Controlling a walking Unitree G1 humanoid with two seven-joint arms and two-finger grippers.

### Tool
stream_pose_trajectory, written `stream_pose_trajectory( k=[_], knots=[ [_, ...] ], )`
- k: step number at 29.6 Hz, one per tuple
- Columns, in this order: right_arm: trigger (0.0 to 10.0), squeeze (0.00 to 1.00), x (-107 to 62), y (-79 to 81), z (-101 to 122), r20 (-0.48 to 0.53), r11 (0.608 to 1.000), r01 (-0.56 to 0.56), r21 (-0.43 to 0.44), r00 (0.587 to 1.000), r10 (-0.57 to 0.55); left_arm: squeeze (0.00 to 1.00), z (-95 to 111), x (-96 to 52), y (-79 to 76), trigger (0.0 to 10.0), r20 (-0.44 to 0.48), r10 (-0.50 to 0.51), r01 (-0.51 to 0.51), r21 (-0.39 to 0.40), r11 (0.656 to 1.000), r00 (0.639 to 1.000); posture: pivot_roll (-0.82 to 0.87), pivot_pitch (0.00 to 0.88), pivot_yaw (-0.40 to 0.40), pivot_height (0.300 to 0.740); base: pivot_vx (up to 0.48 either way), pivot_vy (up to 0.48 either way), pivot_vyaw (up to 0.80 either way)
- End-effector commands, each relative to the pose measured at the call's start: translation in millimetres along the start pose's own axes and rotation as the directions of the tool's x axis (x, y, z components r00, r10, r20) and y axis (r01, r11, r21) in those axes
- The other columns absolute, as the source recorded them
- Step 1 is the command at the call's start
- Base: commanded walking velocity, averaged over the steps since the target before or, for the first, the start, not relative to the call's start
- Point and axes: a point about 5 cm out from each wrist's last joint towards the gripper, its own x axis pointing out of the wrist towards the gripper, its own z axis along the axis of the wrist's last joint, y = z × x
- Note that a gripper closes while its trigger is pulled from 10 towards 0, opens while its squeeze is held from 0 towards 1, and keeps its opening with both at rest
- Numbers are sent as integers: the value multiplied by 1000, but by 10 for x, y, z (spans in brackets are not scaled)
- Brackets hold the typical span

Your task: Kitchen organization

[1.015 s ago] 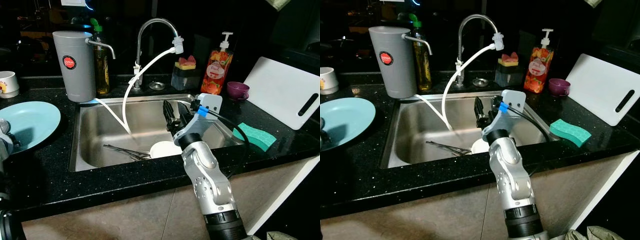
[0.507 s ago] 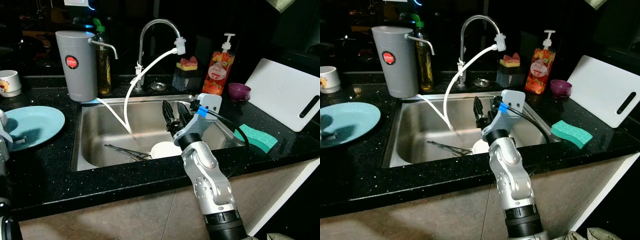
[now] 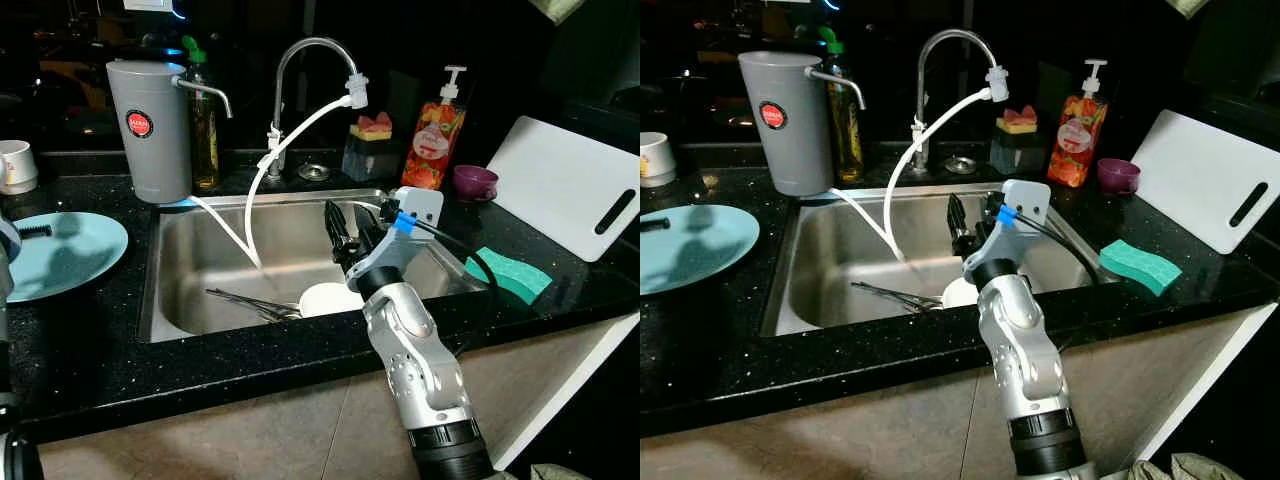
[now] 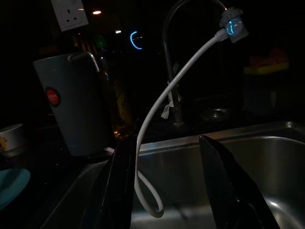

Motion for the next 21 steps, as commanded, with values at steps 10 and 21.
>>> stream_pose_trajectory(
  k=[10, 21],
  knots=[
    [10000, 0, -8, 14, -26, -10, 1000, 1, 12, 1000, -1, 0, 249, -37, -20, 10000, 95, -34, 34, 1, 999, 995, 194, 77, -98, 740, 0, 0, 0],
    [10000, 0, -4, 13, -30, -11, 1000, 1, 12, 1000, -1, 0, 385, -56, -60, 10000, 133, -69, 70, -2, 998, 989, 194, 77, -98, 740, 0, 0, 0]
  ],
)
